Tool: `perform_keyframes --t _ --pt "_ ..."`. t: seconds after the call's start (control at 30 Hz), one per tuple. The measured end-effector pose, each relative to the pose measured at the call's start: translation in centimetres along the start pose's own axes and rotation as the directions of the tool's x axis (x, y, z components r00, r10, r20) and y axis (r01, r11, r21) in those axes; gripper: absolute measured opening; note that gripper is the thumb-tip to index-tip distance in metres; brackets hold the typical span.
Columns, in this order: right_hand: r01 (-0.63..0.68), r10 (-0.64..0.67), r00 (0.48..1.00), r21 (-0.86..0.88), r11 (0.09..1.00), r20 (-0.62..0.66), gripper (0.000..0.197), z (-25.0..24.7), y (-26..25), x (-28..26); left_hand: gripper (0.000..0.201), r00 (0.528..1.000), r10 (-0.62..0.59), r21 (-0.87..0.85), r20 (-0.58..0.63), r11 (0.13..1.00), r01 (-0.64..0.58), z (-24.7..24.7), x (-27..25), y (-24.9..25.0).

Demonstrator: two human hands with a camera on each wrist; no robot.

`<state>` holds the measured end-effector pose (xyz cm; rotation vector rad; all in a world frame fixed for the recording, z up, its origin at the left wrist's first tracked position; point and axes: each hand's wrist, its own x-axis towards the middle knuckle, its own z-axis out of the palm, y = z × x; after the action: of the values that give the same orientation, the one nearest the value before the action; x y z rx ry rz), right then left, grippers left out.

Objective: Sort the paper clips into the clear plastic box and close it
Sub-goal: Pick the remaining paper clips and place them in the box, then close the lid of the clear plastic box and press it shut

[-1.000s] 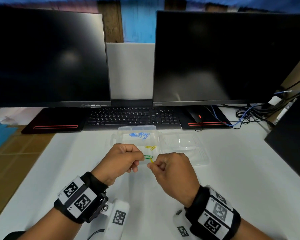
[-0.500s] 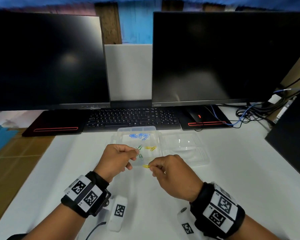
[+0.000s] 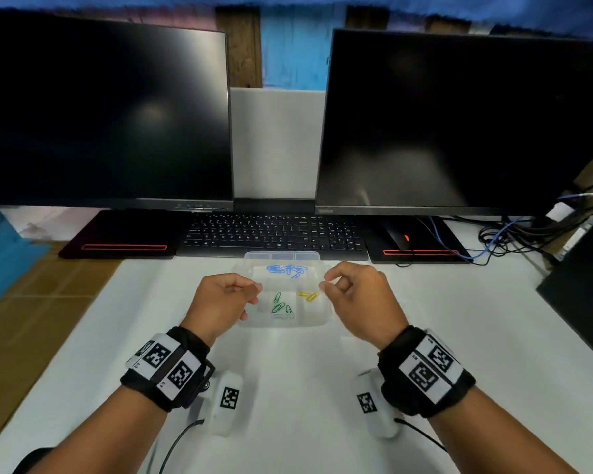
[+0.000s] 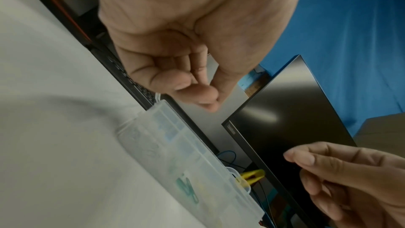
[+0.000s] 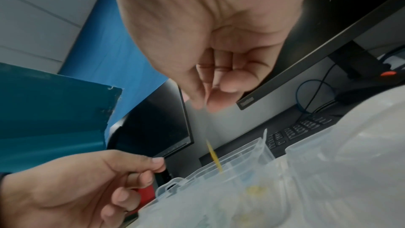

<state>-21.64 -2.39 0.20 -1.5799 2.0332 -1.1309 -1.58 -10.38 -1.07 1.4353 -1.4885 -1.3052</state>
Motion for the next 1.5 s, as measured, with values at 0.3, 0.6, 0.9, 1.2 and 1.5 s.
perform_keyframes --t 0.3,0.6,0.9,1.2,1.5 --pt "-0.004 0.181 0.941 -0.527 0.85 0.286 0.049 -2.8 3.0 0.7 0.033 0.992 0.025 0.051 -0.128 0.999 -0.018 0.0 1.5 -1.7" --pt "0.004 0.341 0.795 -0.566 0.825 0.502 0.083 -4.6 4.7 1.1 0.049 0.996 -0.08 -0.074 -0.034 0.994 0.077 0.4 1.5 -2.6" --pt "0.073 0.37 0.757 -0.632 0.771 0.538 0.09 -5.9 4.8 0.8 0.039 0.992 -0.12 -0.173 -0.041 0.979 0.111 0.4 1.5 -2.7" --pt "0.19 0.108 0.868 -0.525 0.83 0.485 0.041 -7.0 -3.1 3.5 0.035 0.992 -0.128 -0.227 -0.002 0.966 0.124 0.9 0.9 -2.7" --pt "0.315 0.01 0.823 -0.471 0.824 0.568 0.051 3.4 -4.8 2.4 0.028 0.983 -0.183 -0.252 0.008 0.951 0.179 1.1 0.3 -2.4"
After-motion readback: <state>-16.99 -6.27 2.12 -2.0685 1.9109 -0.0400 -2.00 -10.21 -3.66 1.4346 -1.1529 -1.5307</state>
